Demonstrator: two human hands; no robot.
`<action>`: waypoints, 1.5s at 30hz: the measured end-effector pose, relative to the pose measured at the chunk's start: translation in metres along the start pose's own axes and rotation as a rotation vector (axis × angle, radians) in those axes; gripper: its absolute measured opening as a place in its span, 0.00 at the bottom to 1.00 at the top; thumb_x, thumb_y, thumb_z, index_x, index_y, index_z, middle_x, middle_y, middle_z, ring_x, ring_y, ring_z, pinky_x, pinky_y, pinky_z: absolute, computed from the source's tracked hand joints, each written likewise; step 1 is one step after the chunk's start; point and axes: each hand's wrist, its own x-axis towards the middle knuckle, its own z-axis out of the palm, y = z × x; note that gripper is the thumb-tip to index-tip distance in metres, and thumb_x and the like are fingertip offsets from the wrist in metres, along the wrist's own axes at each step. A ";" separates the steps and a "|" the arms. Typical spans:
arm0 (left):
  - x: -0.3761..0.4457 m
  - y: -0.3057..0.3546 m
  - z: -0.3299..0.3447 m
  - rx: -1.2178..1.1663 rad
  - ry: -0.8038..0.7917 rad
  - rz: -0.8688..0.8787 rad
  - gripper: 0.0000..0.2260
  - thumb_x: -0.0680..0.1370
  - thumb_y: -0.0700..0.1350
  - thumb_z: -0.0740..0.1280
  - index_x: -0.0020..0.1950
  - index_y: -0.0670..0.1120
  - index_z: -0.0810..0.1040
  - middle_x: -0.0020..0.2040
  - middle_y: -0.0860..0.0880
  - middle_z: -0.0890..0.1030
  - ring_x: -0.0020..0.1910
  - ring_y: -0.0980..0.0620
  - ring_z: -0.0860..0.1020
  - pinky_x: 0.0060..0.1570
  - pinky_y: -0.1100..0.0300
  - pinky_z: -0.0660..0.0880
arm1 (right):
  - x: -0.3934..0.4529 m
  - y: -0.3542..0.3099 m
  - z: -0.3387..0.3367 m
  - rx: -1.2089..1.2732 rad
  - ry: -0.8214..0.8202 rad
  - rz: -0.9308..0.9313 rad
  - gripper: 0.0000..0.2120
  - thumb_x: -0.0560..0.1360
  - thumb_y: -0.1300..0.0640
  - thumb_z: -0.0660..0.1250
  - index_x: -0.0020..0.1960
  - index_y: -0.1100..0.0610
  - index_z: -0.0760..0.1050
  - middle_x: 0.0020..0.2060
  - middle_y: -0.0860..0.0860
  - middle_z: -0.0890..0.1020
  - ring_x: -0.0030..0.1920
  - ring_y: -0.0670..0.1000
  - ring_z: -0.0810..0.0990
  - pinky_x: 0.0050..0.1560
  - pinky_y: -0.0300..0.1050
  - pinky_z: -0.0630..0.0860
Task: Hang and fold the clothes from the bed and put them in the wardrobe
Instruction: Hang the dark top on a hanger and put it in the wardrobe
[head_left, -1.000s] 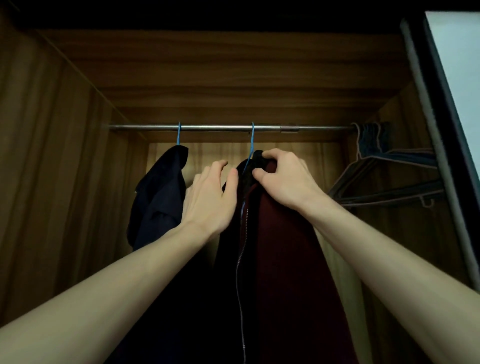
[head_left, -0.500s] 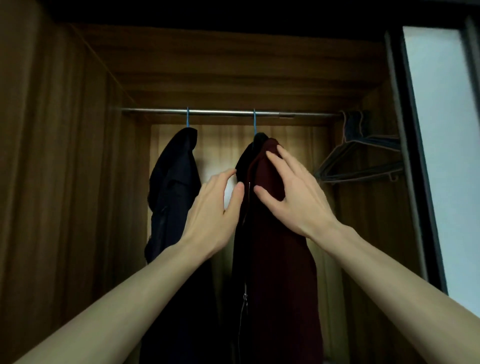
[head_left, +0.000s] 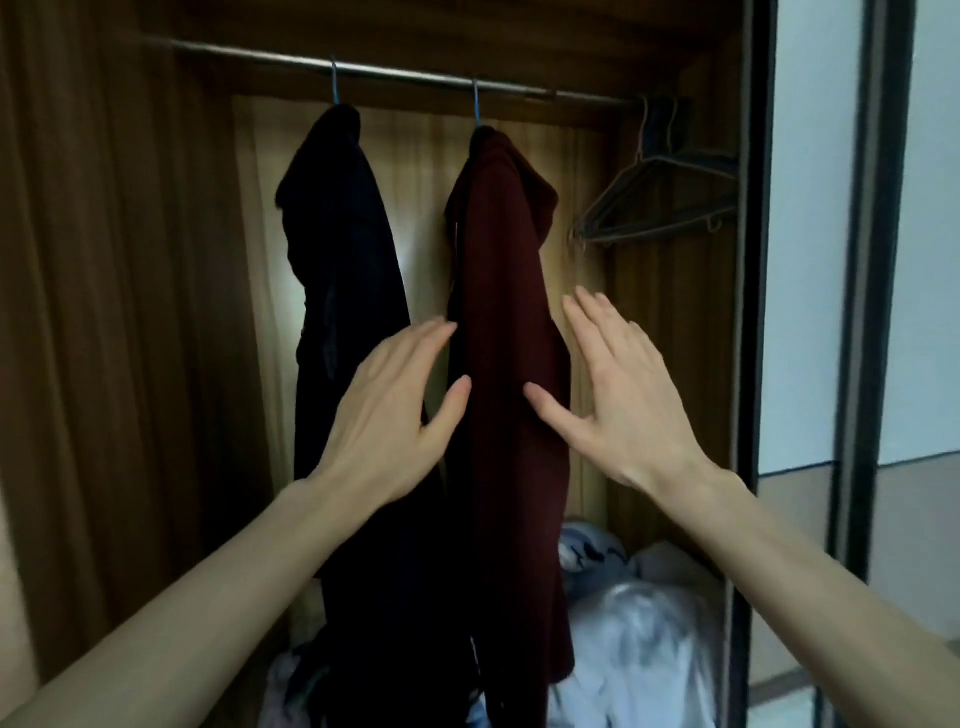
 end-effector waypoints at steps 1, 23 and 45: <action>-0.010 0.002 0.001 0.025 -0.021 0.020 0.26 0.85 0.58 0.56 0.81 0.50 0.63 0.80 0.52 0.66 0.79 0.54 0.62 0.79 0.52 0.60 | -0.013 -0.002 -0.003 -0.021 -0.010 0.016 0.42 0.80 0.34 0.62 0.84 0.53 0.52 0.83 0.50 0.56 0.83 0.50 0.50 0.82 0.52 0.50; -0.227 0.164 0.058 -0.042 -0.208 -0.069 0.28 0.83 0.59 0.59 0.78 0.45 0.69 0.78 0.48 0.70 0.79 0.47 0.65 0.79 0.43 0.58 | -0.276 0.013 -0.108 -0.254 -0.241 0.244 0.39 0.81 0.30 0.56 0.83 0.52 0.59 0.81 0.52 0.62 0.83 0.53 0.56 0.81 0.58 0.54; -0.219 0.258 0.202 -0.461 -0.352 0.186 0.24 0.82 0.54 0.63 0.76 0.45 0.72 0.74 0.48 0.73 0.75 0.45 0.70 0.74 0.41 0.64 | -0.391 0.083 -0.154 -0.556 -0.337 0.722 0.40 0.80 0.26 0.49 0.84 0.48 0.54 0.82 0.48 0.61 0.83 0.50 0.51 0.82 0.51 0.42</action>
